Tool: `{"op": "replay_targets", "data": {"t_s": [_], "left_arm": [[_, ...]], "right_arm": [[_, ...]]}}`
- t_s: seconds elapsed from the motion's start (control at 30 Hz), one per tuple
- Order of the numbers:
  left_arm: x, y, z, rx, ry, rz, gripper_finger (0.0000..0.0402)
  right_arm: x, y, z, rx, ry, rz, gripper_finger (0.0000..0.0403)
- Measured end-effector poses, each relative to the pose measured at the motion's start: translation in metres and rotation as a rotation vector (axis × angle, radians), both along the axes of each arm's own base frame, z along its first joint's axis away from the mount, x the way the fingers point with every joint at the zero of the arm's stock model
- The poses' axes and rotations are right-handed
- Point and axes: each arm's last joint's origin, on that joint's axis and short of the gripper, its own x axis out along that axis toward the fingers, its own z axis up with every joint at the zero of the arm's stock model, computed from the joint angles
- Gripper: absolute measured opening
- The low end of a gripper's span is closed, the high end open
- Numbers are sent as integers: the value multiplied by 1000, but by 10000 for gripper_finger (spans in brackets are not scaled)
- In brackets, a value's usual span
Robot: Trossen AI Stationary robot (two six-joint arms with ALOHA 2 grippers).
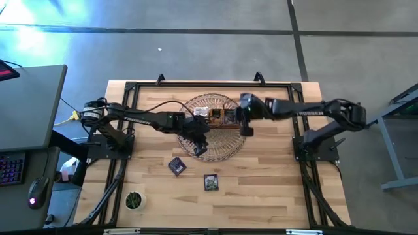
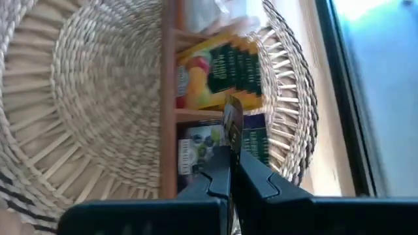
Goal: Pick & Place Tea
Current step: Put the purple tea bag into the right section of the wooden organizer
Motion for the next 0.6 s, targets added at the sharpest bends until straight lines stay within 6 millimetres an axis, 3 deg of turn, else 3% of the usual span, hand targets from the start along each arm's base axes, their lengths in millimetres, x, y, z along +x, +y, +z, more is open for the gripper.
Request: {"op": "replay_targets", "data": {"t_s": [0.27, 0.43, 0.6], "left_arm": [[0, 0, 0, 11, 2, -11, 154], [0, 0, 0, 10, 2, -11, 154], [-1, 0, 0, 10, 7, -11, 154]], "right_arm": [[11, -44, 8, 321, 118, 94, 1], [23, -62, -14, 381, 233, 100, 1], [33, -68, -23, 385, 270, 139, 1]]}}
